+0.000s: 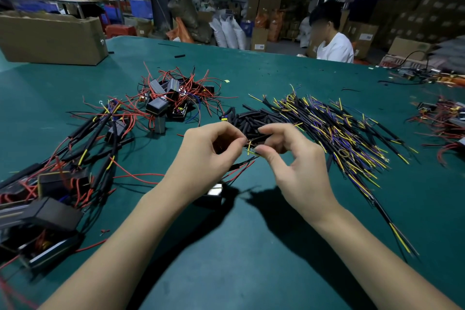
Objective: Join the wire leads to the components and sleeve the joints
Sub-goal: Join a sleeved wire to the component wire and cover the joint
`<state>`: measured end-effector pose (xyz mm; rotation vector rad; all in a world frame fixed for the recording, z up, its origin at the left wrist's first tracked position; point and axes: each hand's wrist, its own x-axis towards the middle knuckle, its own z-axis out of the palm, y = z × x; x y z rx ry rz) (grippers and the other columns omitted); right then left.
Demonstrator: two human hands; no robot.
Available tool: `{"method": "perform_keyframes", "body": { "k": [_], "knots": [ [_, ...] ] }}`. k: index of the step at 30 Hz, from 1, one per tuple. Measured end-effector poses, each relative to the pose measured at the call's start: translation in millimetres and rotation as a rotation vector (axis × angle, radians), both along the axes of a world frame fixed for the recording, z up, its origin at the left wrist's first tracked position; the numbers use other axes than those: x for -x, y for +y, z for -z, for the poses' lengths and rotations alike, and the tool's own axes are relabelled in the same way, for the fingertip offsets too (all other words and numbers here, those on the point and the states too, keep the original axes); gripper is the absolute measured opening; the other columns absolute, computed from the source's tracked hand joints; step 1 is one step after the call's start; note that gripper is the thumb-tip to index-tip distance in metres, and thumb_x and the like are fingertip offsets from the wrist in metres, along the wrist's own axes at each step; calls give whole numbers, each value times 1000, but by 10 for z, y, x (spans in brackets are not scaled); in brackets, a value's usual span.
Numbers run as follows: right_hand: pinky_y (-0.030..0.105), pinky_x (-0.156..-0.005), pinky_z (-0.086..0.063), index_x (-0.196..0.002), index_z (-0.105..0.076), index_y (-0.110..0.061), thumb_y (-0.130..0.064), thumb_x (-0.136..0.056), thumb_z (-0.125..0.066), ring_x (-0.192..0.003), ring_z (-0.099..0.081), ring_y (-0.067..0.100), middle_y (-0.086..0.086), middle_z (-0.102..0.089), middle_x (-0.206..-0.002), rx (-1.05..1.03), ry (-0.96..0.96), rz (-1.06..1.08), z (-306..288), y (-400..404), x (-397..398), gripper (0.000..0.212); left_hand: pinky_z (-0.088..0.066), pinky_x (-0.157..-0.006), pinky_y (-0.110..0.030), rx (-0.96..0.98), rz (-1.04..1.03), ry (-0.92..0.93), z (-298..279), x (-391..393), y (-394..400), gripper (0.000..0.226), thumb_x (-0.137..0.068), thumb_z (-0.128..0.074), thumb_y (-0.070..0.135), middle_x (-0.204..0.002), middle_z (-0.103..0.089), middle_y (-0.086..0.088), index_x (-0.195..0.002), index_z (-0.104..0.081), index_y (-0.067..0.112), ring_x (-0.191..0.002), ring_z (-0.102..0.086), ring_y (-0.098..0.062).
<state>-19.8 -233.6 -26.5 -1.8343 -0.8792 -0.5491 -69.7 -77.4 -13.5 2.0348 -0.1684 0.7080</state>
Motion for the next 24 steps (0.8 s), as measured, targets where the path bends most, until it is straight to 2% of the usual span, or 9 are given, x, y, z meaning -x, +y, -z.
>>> {"method": "perform_keyframes", "body": {
  "k": [3,7,12,16,18,20,21,22,24],
  "knots": [
    [11,-71,-43,-101,-48,-19,-7,-80,-73,-68,-60,5,-4,-64,-73,-22,24,-80,9,3,17,36,-49,-65,-29,112,38,80,-20,-5,-13,10,-87,-66,11,-71,-68,-3,-78,-69,14,-64,-59,-10],
    [9,-70,-44,-97,-40,-26,-9,-78,-75,-70,-60,9,0,-63,-75,32,-88,-55,45,5,13,43,-47,-64,-20,217,158,183,-30,-2,-32,9,-88,-64,9,-70,-67,1,-80,-67,11,-64,-59,-5],
    [29,-71,-49,-96,-42,-28,-14,-79,-75,-73,-61,17,-10,-59,-75,64,-128,22,46,-11,21,40,-45,-58,-15,164,260,259,-22,1,-24,10,-94,-57,9,-74,-67,1,-84,-59,11,-63,-63,-7],
    [41,-76,-50,-102,-54,-22,-26,-81,-75,-76,-62,19,-11,-65,-75,84,27,53,11,10,56,29,-42,-55,-13,171,135,196,-2,-23,-9,12,-91,-60,5,-61,-63,9,-81,-61,12,-54,-57,-4],
    [35,-75,-50,-99,-63,-19,-27,-83,-73,-74,-62,12,-11,-67,-73,117,86,69,-8,25,78,20,-44,-55,-15,212,70,156,5,-37,-8,17,-90,-61,4,-61,-63,9,-78,-61,16,-53,-56,-4],
    [20,-68,-47,-85,-69,-18,-21,-85,-71,-67,-60,3,-12,-67,-69,92,113,47,-23,55,107,3,-47,-57,-18,240,24,134,6,-48,-2,18,-89,-62,6,-65,-64,6,-77,-60,19,-54,-56,-5],
    [14,-64,-45,-79,-70,-19,-17,-85,-70,-64,-58,1,-12,-67,-66,48,140,40,-24,70,123,7,-47,-57,-18,250,15,129,7,-49,-3,17,-89,-62,7,-65,-64,6,-77,-60,19,-54,-56,-5],
    [12,-62,-43,-75,-69,-19,-14,-86,-69,-61,-57,0,-12,-66,-65,-1,184,34,-25,79,132,12,-47,-57,-17,255,16,128,7,-47,-5,17,-89,-63,8,-64,-65,7,-77,-61,19,-54,-56,-5],
    [18,-62,-45,-74,-68,-20,-11,-87,-67,-60,-56,4,-10,-67,-67,-84,269,20,-27,90,125,16,-46,-57,-15,251,43,135,4,-36,-20,17,-89,-63,7,-65,-65,7,-77,-62,18,-54,-56,-3]
  ]
}}
